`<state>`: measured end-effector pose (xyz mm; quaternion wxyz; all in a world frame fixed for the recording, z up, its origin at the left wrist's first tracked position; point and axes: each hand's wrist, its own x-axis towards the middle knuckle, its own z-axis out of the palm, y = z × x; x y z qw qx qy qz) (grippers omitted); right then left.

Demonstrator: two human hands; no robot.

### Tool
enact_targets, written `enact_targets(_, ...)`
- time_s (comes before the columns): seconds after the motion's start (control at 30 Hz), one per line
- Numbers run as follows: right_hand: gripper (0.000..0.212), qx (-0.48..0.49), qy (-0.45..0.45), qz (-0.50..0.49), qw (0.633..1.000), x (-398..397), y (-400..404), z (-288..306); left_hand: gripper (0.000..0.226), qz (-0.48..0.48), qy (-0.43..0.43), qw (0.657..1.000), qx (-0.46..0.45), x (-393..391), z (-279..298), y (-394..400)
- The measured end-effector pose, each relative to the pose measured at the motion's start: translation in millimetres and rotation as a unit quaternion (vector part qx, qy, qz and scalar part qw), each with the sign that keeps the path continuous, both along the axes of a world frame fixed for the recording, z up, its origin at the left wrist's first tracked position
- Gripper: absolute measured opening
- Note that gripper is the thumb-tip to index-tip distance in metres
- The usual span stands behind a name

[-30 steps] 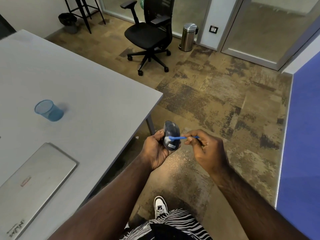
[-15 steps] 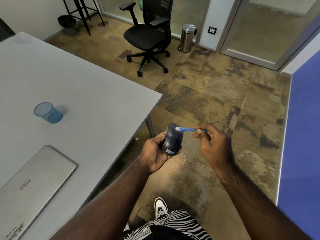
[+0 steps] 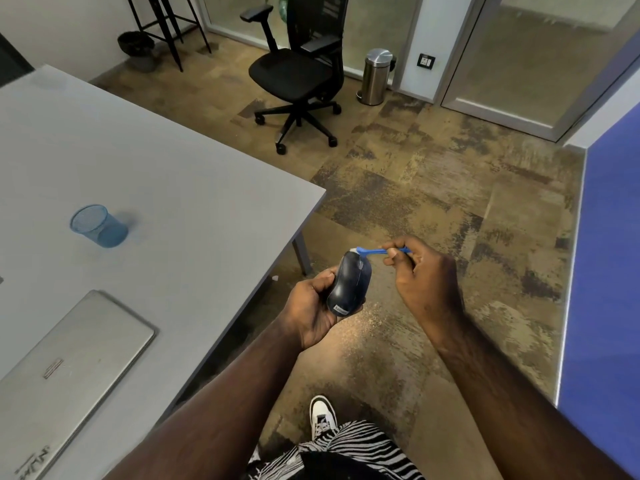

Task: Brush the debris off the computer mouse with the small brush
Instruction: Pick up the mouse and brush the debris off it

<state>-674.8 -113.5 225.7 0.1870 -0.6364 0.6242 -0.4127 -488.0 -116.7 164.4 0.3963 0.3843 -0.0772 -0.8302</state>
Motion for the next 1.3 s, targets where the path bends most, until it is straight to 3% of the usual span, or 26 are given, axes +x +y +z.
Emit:
enact_targets(0.1,0.015,-0.002,0.012,0.063,0.998,5.8,4.0,1.9,0.041,-0.013,-0.021,1.000,-0.008,0.5,-1.6,-0.5)
enact_targets(0.23,0.018,0.010,0.015,-0.001,1.000,1.0,-3.0,3.8,0.041,-0.020,-0.018,1.000,-0.008,-1.9,1.5,0.5)
enact_targets(0.4,0.018,0.011,0.007,0.068,0.998,0.0,1.7,5.6,0.042,-0.030,-0.022,0.999,-0.011,-2.3,3.6,1.5)
enact_targets(0.53,0.018,0.004,0.018,-0.019,1.000,-10.4,-2.8,3.1,0.039,-0.015,0.004,1.000,-0.003,-2.9,4.8,2.1)
enact_targets(0.67,0.015,-0.019,0.023,0.048,0.998,-15.9,6.4,2.7,0.038,0.000,0.013,1.000,0.005,0.2,3.8,1.7)
enact_targets(0.83,0.018,-0.005,0.030,-0.014,0.999,-22.6,5.9,-1.6,0.043,0.000,0.012,1.000,0.010,3.2,1.6,2.2)
enact_targets(0.97,0.021,-0.014,0.025,0.057,0.998,-13.3,15.7,-2.7,0.039,0.006,0.011,1.000,0.001,3.9,3.1,1.3)
enact_targets(1.13,0.024,-0.025,0.012,0.006,1.000,-15.7,10.8,-3.2,0.047,-0.003,0.018,1.000,-0.010,4.8,3.0,3.3)
enact_targets(1.3,0.017,-0.032,0.012,0.064,0.997,-12.4,14.7,-3.7,0.037,0.003,0.020,1.000,-0.003,4.2,2.9,4.7)
